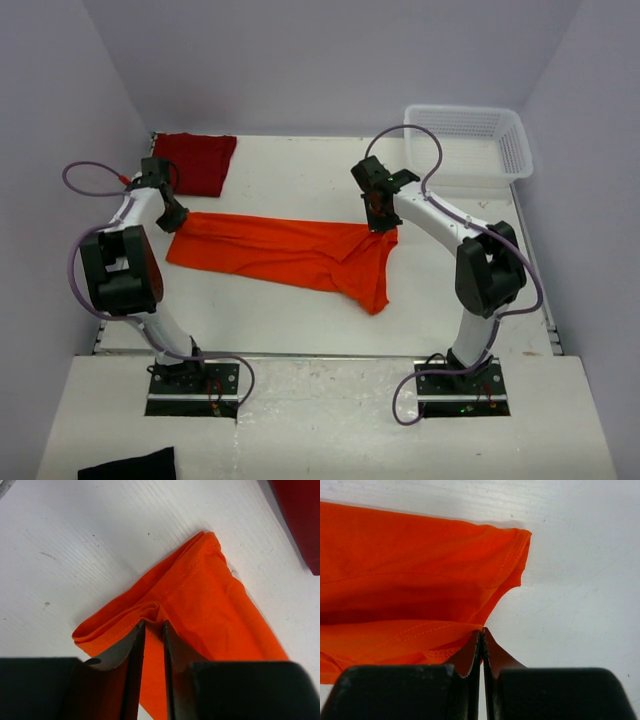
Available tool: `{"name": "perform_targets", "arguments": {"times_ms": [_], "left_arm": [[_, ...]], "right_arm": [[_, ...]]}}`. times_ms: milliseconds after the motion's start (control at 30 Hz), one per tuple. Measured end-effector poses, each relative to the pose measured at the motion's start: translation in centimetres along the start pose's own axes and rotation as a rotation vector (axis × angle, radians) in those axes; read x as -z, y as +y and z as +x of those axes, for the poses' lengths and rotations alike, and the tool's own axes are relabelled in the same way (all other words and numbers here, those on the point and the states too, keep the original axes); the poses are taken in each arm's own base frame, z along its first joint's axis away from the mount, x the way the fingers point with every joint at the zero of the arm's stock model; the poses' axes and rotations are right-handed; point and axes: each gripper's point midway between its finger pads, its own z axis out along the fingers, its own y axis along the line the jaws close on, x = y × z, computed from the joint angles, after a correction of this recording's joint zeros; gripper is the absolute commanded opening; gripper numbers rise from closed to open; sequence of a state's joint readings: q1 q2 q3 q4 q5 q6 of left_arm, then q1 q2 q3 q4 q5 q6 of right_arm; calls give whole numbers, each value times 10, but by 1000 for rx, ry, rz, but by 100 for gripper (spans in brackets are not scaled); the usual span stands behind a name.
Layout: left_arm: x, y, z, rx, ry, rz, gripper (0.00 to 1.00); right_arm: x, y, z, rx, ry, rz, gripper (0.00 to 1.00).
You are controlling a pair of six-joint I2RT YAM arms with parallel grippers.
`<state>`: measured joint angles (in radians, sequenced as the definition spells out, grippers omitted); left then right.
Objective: Fold and stack the t-shirts
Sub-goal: Fold the other side of the tshirt into a rectangle
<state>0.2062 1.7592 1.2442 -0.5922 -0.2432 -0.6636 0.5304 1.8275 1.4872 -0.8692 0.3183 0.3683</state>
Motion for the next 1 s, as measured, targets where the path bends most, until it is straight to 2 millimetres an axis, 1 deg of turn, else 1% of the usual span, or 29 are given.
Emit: {"name": "perform_targets", "arguments": {"times_ms": [33,67,167,200,233,300,367,400,467,500,533,567,600,633,667,700,767,833,867,900,933,1000], "left_arm": [[-1,-1,1,-1,2,-1,28],[-1,-1,2,-1,2,-2,35],[1,-6,0,-7,-9,0,43],[2,-9,0,-12,-17,0,45],[4,-11,-1,-18,-25,1,51],[8,-18,0,-43,-50,-3,55],[20,-28,1,-76,-87,4,61],[28,-35,0,-90,-114,12,62],[49,-46,-3,-109,-169,38,63],[59,-51,-8,-109,-198,53,63],[68,-53,-13,-103,-223,64,63],[76,-54,-18,-96,-248,71,63],[83,-53,-23,-87,-271,75,63],[90,-52,-27,-82,-292,76,63],[96,-51,-30,-77,-309,77,63],[101,-52,-31,-77,-322,83,63],[110,-57,-27,-91,-340,101,63],[117,-63,-16,-115,-340,125,62],[120,-66,-9,-129,-337,138,62],[122,-67,-3,-141,-332,148,61],[122,-66,3,-152,-325,153,58],[120,-64,11,-165,-310,154,57]], "right_arm": [[-2,1,-1,2,3,1,0],[-4,1,-1,4,8,2,0],[-11,4,0,10,23,6,0],[-13,4,0,12,26,8,3],[-16,5,0,16,33,11,4],[-21,6,0,20,42,17,5],[-28,6,-1,22,49,26,9],[-31,5,-1,21,54,29,15],[-37,2,-1,18,60,45,19],[-39,-1,-3,17,57,58,24],[-41,-4,-6,14,50,75,27],[-43,-7,-13,12,34,94,33],[-44,-10,-19,8,17,110,41],[-45,-14,-28,3,-6,125,44],[-43,-16,-36,5,-25,133,49],[-41,-18,-43,1,-45,138,50],[-35,-18,-57,-10,-79,124,50],[-29,-8,-62,-22,-91,50,47],[-25,0,-59,-25,-88,-8,41],[-21,6,-55,-22,-81,-50,39],[-16,14,-49,-20,-77,-103,38],[-4,29,-33,-5,-50,-197,35]]}}
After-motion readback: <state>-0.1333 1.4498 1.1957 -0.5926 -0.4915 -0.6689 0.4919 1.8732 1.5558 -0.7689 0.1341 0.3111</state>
